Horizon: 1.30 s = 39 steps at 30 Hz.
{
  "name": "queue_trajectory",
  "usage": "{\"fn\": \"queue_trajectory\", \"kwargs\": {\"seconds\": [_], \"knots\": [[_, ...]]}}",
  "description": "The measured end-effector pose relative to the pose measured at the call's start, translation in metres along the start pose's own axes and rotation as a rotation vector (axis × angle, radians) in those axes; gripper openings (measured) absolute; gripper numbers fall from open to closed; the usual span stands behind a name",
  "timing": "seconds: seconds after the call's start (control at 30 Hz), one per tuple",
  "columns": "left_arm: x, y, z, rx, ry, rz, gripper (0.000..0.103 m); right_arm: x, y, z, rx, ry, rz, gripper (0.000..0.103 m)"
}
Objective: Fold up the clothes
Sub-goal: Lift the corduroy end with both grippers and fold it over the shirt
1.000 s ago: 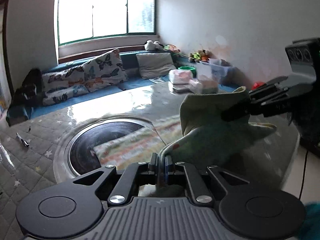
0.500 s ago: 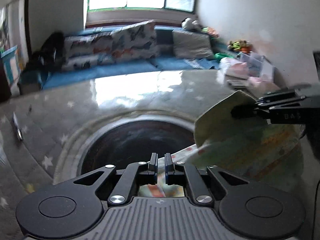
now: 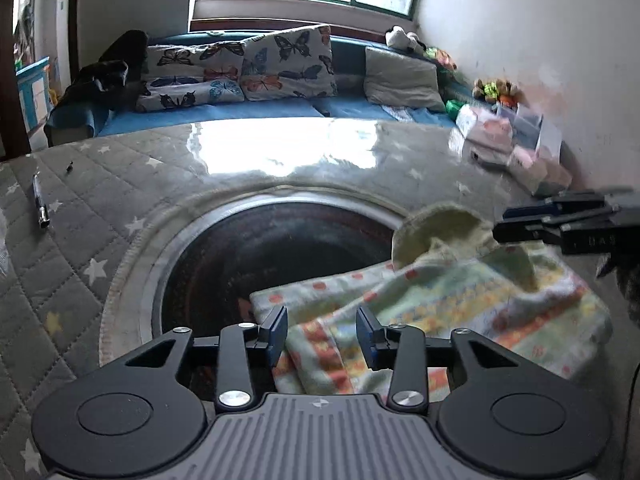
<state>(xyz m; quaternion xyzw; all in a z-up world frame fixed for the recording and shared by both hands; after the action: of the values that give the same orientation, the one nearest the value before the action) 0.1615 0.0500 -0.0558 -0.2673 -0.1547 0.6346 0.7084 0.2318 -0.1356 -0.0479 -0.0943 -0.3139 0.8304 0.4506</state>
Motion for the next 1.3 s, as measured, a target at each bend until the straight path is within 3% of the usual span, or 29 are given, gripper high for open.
{"fn": "queue_trajectory", "kwargs": {"seconds": [0.23, 0.4, 0.47, 0.53, 0.6, 0.67, 0.87, 0.93, 1.07, 1.2, 1.3], "knots": [[-0.010, 0.006, -0.015, 0.029, -0.033, -0.054, 0.038, -0.003, -0.007, -0.025, 0.021, 0.015, -0.042, 0.041], [-0.005, 0.006, -0.018, 0.025, -0.047, -0.027, 0.037, -0.008, -0.006, -0.037, 0.045, 0.005, -0.077, 0.046], [-0.005, 0.007, -0.019, 0.028, -0.040, -0.033, 0.036, -0.007, -0.007, -0.037, 0.038, -0.001, -0.081, 0.038], [-0.007, 0.007, -0.019, 0.025, -0.040, -0.049, 0.018, -0.004, -0.009, -0.034, 0.023, -0.008, -0.080, 0.019], [-0.008, 0.007, -0.017, 0.014, -0.050, -0.054, 0.006, -0.001, -0.012, -0.030, 0.008, -0.014, -0.078, 0.008], [-0.008, 0.003, -0.007, -0.023, -0.064, -0.050, 0.005, 0.001, -0.014, -0.027, -0.006, -0.021, -0.077, 0.004], [-0.002, -0.009, 0.027, -0.152, -0.132, -0.029, 0.004, 0.015, -0.037, -0.012, -0.114, -0.037, -0.054, 0.004], [0.002, -0.008, 0.018, -0.134, -0.167, -0.024, 0.004, 0.013, -0.037, -0.029, -0.074, -0.028, -0.065, 0.012], [0.011, -0.004, -0.006, -0.061, -0.157, 0.020, 0.005, 0.005, -0.031, -0.051, -0.012, -0.005, -0.085, 0.017], [0.015, 0.000, -0.019, -0.028, -0.154, 0.031, 0.005, 0.003, -0.023, -0.018, -0.054, -0.015, -0.068, 0.021], [0.015, 0.001, -0.019, -0.028, -0.152, 0.037, 0.005, 0.009, 0.002, 0.002, -0.033, 0.003, -0.014, 0.021]]}}
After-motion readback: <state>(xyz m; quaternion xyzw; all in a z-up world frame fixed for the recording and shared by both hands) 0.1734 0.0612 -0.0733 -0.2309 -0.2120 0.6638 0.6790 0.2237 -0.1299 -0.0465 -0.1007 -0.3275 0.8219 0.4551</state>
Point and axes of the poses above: each gripper's, at about its wrist camera, not at the fingertips, and z roughly against the way its jaws point, x to its left, y to its underside, the point moved 8 cm from there along -z, roughly the way its jaws point, and after that the axes turned 10 degrees about x, right-handed, at the moved point
